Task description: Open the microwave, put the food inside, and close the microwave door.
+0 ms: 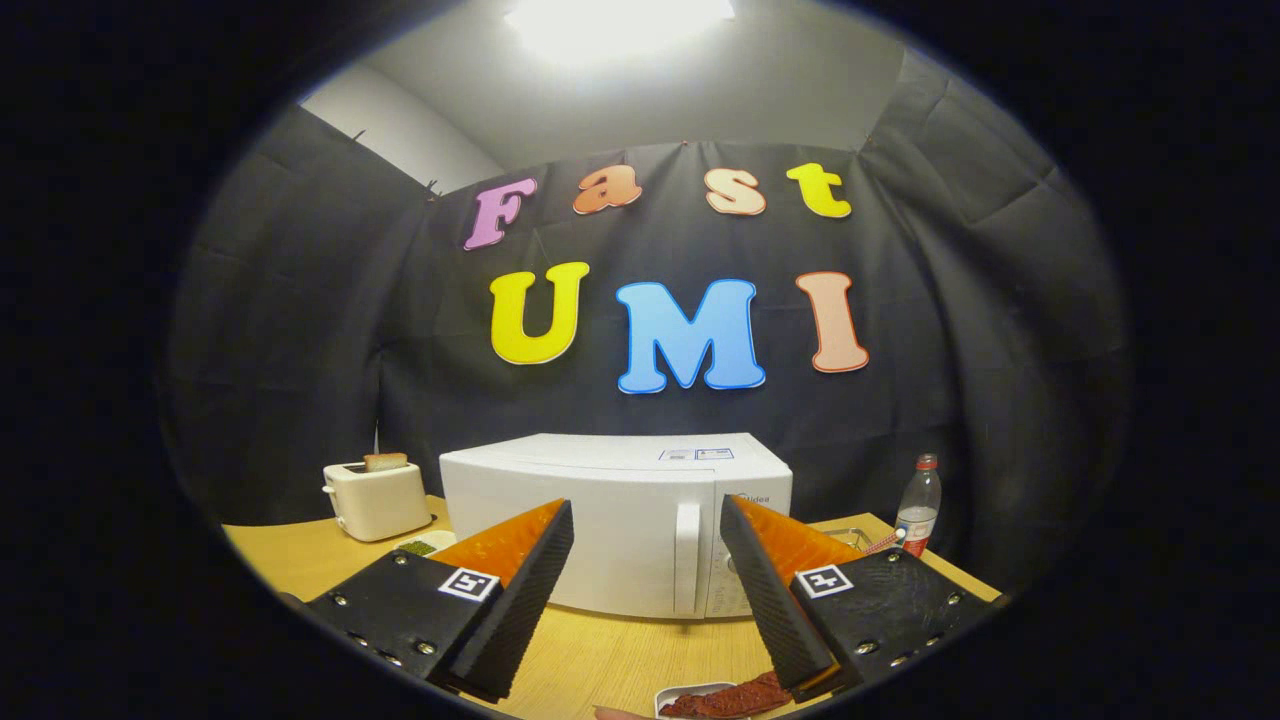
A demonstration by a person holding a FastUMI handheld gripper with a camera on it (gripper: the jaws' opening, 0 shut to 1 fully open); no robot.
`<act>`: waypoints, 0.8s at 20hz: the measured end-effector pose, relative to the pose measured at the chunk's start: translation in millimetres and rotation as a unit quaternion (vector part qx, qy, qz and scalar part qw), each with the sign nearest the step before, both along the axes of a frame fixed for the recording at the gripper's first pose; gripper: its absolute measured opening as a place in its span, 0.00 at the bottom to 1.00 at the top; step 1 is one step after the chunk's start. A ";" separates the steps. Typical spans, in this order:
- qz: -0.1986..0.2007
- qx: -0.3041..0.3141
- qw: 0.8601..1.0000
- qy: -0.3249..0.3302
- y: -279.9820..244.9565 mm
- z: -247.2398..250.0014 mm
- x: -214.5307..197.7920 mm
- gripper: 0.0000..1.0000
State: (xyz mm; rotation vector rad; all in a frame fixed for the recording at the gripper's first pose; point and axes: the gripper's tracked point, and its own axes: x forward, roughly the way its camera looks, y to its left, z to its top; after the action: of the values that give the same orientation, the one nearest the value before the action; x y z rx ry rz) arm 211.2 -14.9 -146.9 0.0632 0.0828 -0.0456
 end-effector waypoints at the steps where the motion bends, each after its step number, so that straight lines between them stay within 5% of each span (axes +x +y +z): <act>1: -0.005 0.001 1.000 0.009 -4.2 -11.6 10.4 0.92; 13: -0.051 -0.003 0.997 0.053 -32.8 -95.8 95.5 0.92; 16: -0.062 -0.020 0.996 0.060 -32.1 -109.2 98.6 0.71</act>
State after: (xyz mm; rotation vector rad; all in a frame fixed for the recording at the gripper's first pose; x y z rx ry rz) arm 309.8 -47.0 -256.1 0.0248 0.1985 -0.1758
